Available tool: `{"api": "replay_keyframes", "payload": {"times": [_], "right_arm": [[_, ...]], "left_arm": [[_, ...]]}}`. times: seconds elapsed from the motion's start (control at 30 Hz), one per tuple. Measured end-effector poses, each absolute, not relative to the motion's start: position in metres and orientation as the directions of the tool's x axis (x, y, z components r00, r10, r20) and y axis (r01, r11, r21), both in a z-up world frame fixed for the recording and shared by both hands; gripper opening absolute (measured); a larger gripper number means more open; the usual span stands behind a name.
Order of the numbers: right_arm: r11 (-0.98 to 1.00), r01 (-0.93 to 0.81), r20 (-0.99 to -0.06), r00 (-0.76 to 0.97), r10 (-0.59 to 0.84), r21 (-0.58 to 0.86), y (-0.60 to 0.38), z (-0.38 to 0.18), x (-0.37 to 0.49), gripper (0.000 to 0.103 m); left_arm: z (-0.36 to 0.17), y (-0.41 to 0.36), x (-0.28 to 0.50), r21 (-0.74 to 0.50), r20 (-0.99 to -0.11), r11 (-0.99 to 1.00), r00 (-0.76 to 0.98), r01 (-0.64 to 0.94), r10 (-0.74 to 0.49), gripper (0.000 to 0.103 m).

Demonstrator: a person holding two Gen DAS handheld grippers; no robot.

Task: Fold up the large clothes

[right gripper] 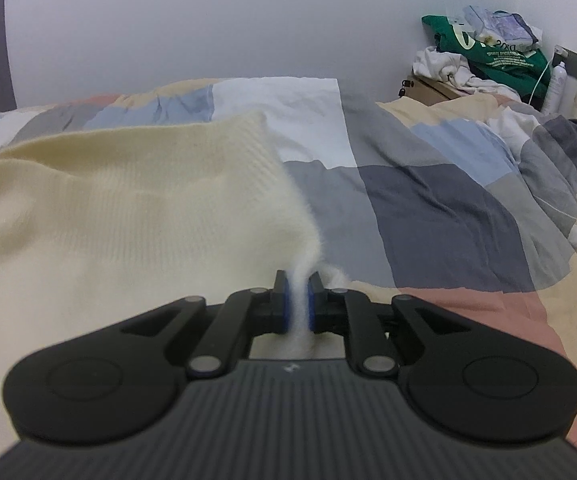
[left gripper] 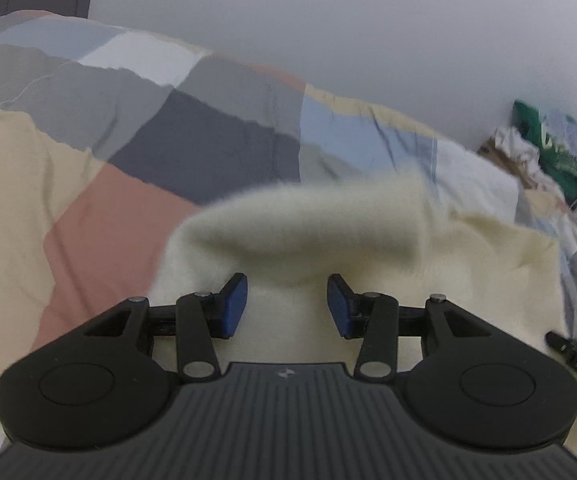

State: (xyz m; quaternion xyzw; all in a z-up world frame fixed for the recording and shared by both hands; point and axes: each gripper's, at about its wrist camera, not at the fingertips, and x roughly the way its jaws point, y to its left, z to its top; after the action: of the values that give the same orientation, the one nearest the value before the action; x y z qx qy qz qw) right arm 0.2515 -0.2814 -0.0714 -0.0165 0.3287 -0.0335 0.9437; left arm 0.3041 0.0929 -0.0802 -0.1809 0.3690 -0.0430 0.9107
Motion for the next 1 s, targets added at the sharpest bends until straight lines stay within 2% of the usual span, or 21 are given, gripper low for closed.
{"api": "replay_keyframes", "payload": {"times": [0.37,0.53,0.63,0.7,0.77,0.93,1.0], "right_arm": [[0.995,0.055,-0.577,0.817,0.004,0.086,-0.29,-0.052,0.215,0.017],[0.985,0.013,-0.549,0.832,0.085,0.172,-0.292,-0.034,0.188,0.017],[0.984,-0.045,-0.534,0.835,0.13,0.17,-0.283,-0.024,0.169,0.018],[0.976,-0.093,-0.521,0.833,0.186,0.198,-0.278,-0.019,0.154,0.047],[0.964,-0.142,-0.504,0.83,0.239,0.225,-0.272,-0.015,0.139,0.059],[0.911,-0.21,-0.501,0.78,0.375,0.356,-0.262,-0.013,0.109,0.059],[0.873,-0.222,-0.496,0.751,0.437,0.433,-0.258,-0.013,0.101,0.067]], "left_arm": [[-0.049,0.067,0.246,-0.273,-0.618,0.961,0.756,0.05,-0.215,0.052],[-0.037,0.052,0.196,-0.242,-0.604,0.968,0.77,0.069,-0.206,0.052],[-0.031,0.044,0.17,-0.247,-0.599,0.967,0.775,0.06,-0.2,0.052],[-0.029,0.039,0.154,-0.273,-0.594,0.961,0.777,0.049,-0.209,0.052],[-0.027,0.035,0.139,-0.297,-0.586,0.954,0.78,0.045,-0.219,0.052],[-0.026,0.022,0.103,-0.304,-0.582,0.951,0.78,0.056,-0.232,0.055],[-0.026,0.02,0.09,-0.323,-0.574,0.944,0.781,0.061,-0.247,0.056]]}}
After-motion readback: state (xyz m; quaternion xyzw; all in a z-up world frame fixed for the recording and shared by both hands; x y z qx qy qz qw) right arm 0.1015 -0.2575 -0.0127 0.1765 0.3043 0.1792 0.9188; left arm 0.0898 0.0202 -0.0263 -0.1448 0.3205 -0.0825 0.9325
